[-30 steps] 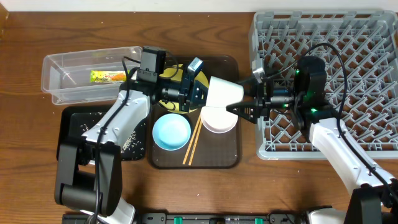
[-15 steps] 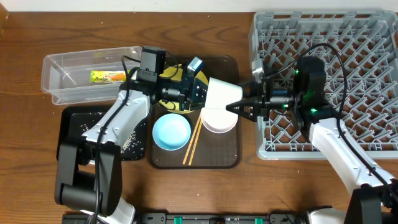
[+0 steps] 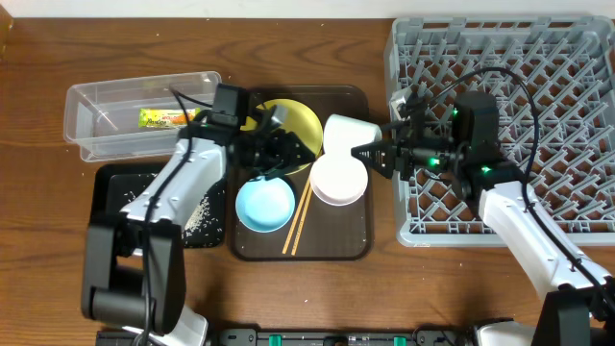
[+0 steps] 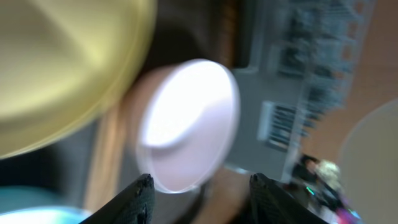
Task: Sort waste into correct bins and load items into the dishwasher rack
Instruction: 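Hand the white cup from the left gripper to the right gripper, then place the white cup into the dish rack with the right gripper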
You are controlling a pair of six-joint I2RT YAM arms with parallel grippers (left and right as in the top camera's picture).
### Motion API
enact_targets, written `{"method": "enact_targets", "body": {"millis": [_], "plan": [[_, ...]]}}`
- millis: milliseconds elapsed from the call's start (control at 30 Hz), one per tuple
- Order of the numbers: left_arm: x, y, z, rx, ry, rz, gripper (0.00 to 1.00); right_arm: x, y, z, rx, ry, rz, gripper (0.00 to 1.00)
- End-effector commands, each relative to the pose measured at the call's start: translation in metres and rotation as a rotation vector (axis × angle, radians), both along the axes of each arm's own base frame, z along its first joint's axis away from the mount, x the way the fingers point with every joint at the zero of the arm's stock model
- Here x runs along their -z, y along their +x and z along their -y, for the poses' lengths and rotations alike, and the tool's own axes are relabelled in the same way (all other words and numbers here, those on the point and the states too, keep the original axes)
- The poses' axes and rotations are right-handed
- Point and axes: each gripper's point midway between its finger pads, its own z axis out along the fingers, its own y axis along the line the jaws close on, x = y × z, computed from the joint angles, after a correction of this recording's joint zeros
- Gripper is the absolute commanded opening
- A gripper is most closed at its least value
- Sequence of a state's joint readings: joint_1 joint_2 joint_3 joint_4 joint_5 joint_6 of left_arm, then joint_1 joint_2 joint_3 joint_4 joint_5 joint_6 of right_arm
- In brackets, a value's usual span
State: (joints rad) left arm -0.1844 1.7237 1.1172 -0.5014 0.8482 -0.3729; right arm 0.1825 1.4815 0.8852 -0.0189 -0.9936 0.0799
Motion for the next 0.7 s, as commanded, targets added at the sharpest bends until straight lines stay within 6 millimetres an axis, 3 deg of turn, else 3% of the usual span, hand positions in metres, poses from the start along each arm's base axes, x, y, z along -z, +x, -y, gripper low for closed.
{"method": "enact_targets", "body": {"millis": [0, 133, 333, 467, 667], "plan": [[-0.012, 0.015, -0.038, -0.051, 0.163, 0.146, 0.52, -0.023, 0.018, 0.015, 0.101, -0.057, 0.059, 0.15], [-0.034, 0.012, -0.07, -0.113, 0.239, 0.204, 0.52, -0.034, 0.025, 0.037, 0.229, -0.182, 0.028, 0.02], [-0.06, -0.006, -0.113, -0.226, 0.345, 0.221, 0.53, -0.039, 0.022, 0.101, 0.506, -0.473, -0.106, 0.01], [-0.068, -0.015, -0.127, -0.254, 0.399, 0.231, 0.53, -0.036, 0.01, 0.151, 0.666, -0.661, -0.202, 0.01], [-0.069, -0.017, -0.129, -0.259, 0.411, 0.232, 0.53, -0.019, -0.014, 0.229, 0.937, -0.826, -0.388, 0.01]]}}
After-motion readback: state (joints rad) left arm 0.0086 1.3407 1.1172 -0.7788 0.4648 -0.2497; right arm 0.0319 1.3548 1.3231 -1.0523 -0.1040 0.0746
